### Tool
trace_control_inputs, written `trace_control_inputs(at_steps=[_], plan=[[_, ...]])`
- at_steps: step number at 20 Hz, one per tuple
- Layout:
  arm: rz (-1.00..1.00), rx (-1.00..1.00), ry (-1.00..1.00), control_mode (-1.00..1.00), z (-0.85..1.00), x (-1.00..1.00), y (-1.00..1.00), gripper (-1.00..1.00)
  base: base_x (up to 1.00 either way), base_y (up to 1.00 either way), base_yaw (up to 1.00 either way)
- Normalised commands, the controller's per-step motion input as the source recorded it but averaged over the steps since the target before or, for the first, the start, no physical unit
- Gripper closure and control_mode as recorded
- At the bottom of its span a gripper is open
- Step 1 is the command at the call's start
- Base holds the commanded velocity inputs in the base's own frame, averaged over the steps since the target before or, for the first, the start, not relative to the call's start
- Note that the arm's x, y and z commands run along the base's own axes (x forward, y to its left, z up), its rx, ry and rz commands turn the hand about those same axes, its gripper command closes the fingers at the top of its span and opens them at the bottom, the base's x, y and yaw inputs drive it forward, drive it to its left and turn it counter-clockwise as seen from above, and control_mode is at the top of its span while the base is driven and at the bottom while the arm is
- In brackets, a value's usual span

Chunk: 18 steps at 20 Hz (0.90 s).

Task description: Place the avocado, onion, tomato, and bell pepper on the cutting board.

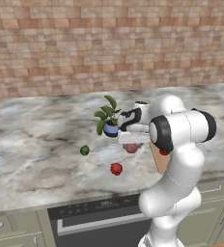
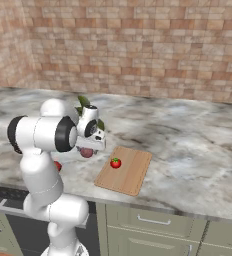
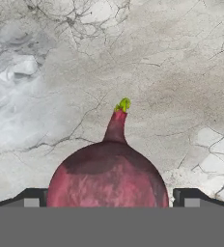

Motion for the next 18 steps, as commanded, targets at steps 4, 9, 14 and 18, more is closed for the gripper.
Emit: trace_control_inputs(at_steps=[4, 9, 14, 18], plan=[[-0.01, 0.0, 0.0, -1.0, -0.19, -0.09, 0.0, 1.0, 0.0, 0.0, 0.0], [-0.04, 0.0, 0.0, -1.0, 0.01, -0.26, -0.08, 1.0, 0.0, 0.0, 0.0], [-0.05, 0.0, -0.05, -1.0, 0.43, -0.23, -0.05, 1.0, 0.0, 0.0, 0.0], [-0.07, 0.0, -0.06, -1.0, 0.69, -0.23, -0.25, 1.0, 0.0, 0.0, 0.0]])
